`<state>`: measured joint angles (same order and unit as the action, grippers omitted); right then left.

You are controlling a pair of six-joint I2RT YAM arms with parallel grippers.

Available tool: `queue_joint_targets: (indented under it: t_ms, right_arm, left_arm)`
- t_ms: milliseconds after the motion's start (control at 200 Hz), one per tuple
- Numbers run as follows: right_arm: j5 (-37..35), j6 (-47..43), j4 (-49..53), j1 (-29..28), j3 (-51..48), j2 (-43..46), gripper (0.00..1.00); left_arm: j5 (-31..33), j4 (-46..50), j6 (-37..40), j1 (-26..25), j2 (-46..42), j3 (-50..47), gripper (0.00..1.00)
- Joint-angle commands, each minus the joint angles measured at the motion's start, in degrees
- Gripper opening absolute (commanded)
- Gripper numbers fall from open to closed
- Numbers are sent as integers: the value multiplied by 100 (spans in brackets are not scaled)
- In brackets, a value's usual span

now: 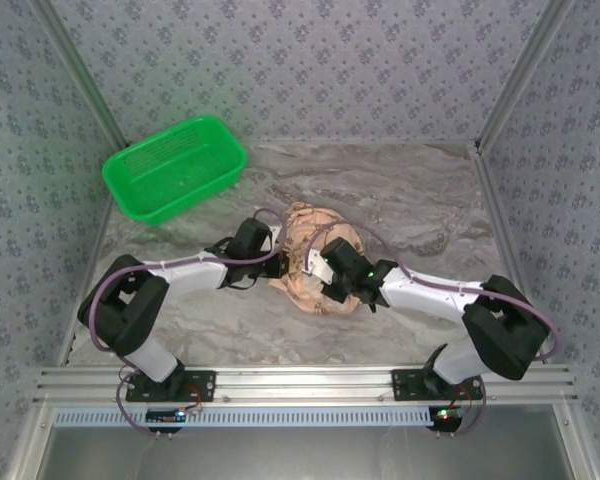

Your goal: Fold the inside-out t-shirt

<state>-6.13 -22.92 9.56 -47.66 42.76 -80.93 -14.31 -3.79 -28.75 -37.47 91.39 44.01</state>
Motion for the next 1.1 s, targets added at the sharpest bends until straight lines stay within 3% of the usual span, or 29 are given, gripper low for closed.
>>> queue_joint_targets:
  t_ms: [0, 285, 410, 575, 675, 770, 969, 1099]
  right_arm:
    - [671, -558, -166, -18, -92, 735, 7]
    - [904, -1094, 378, 372, -142, 1614, 13]
    - [837, -1396, 598, 149, -245, 1616, 16]
    - [1402, -1760, 1459, -76, -156, 1409, 26]
    - [1212, -1765, 1893, -122, 20, 1252, 39]
    - [1109, -1573, 1701, -46, 139, 1393, 44]
    - [599, -1570, 735, 131, 190, 1301, 47]
    - [886, -1681, 830, 156, 367, 891, 46]
  left_arm:
    - [-285, -220, -96, 10, -69, -91, 0]
    - [-924, -1531, -916, 524, 132, -497, 1]
    - [-750, -1207, -804, 563, 397, -251, 12]
    - [-977, -1130, -690, 535, 552, -152, 22]
    - [-914, -830, -504, 536, 294, -232, 31]
    - [-842, -413, -306, 532, -63, -309, 41]
    - [-778, 4, -391, 538, -936, -497, 42]
    - [-693, -38, -456, 264, -1554, -508, 45]
